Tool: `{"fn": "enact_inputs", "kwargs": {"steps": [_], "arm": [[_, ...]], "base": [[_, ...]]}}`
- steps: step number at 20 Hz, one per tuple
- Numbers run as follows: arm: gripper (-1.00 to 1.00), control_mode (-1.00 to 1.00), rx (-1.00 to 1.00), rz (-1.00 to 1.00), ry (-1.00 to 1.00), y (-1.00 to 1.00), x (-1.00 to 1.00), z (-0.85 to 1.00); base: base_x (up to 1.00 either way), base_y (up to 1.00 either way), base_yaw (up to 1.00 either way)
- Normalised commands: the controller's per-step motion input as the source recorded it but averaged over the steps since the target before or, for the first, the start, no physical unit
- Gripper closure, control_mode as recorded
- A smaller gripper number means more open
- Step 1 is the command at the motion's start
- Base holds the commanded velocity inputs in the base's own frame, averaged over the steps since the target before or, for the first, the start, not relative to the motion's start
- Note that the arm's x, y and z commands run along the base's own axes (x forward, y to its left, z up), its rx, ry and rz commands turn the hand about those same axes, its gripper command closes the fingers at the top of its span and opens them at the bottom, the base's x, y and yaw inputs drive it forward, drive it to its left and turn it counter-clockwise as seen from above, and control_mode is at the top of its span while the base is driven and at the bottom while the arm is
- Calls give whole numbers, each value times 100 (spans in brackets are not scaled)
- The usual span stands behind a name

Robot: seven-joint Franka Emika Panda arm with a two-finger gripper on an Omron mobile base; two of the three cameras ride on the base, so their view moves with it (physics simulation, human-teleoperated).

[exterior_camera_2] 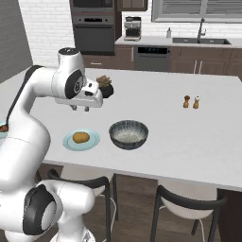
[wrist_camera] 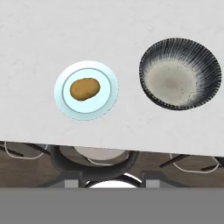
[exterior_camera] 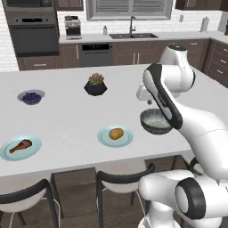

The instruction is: Pick the chicken drumstick and potato from their plates and place them in the bowl. Then put the bowl in the fridge.

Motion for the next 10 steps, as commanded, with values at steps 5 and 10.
{"fn": "enact_inputs", "kwargs": {"steps": [5,10], "arm": [[-100,-100,0,1,0,5,-30,0],[-100,-100,5,0,-5,59,-95,-5]], "base": [[0,0,0],[0,0,0]]}}
